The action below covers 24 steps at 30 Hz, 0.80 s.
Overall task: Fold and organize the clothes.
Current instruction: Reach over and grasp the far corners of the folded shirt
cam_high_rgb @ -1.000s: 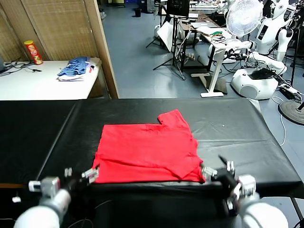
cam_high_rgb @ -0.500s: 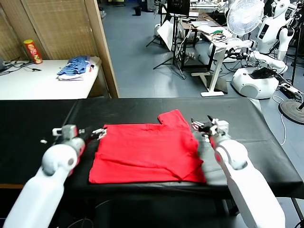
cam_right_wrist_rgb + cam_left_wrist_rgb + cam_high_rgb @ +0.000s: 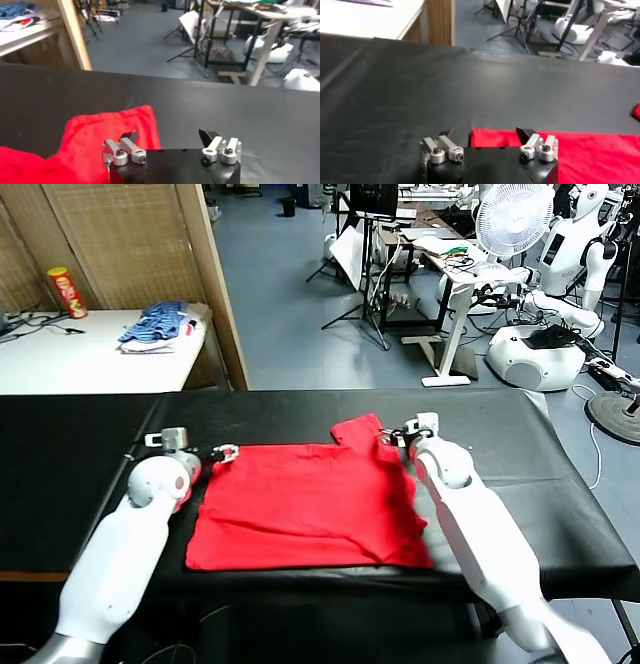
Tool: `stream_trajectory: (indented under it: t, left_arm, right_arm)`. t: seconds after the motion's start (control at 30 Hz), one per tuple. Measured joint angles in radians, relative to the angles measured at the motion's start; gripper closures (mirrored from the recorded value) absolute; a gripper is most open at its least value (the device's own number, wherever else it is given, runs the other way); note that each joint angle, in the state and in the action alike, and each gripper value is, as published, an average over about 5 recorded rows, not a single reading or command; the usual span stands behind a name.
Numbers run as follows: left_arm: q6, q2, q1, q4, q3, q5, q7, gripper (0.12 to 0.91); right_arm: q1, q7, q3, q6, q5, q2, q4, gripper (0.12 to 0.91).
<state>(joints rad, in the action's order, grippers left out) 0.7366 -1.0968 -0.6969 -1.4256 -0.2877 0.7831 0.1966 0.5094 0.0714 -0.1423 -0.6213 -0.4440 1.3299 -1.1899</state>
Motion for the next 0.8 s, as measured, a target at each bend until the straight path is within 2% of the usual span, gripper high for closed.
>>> stream_trajectory:
  t: [0.1,0.17,0.37,0.47,0.53,0.63,0.8]
  left_arm:
    - [-0.001,0.003,-0.002,0.000,0.004,-0.005,-0.012,0.263]
    - [-0.002,0.006,-0.003,0.000,0.007,-0.012,-0.019,0.337]
    - [-0.004,0.001,-0.002,0.017,0.009,-0.038,-0.030,0.668]
    - [-0.003,0.001,-0.007,0.014,0.008,-0.047,-0.040,0.832]
    - [-0.001,0.003,-0.011,0.007,0.008,-0.054,-0.049,0.892]
    - [0.001,0.004,-0.012,-0.001,0.006,-0.073,-0.062,0.903]
    - [0.001,-0.004,0.002,-0.012,-0.008,-0.115,-0.068,0.904]
  right_arm:
    - [0.002,-0.004,0.001,0.001,0.004,0.006,0.010,0.327]
    - [0.006,-0.005,0.001,0.004,0.007,0.010,0.013,0.418]
    - [0.020,-0.006,-0.002,0.019,0.017,0.020,0.017,0.721]
    - [0.022,-0.004,-0.006,0.048,0.022,0.025,0.022,0.789]
    - [0.024,0.000,-0.013,0.077,0.023,0.029,0.024,0.805]
    - [0.028,0.000,-0.025,0.119,0.013,0.030,0.021,0.825]
    - [0.044,-0.035,-0.038,0.170,-0.023,0.004,-0.015,0.841]
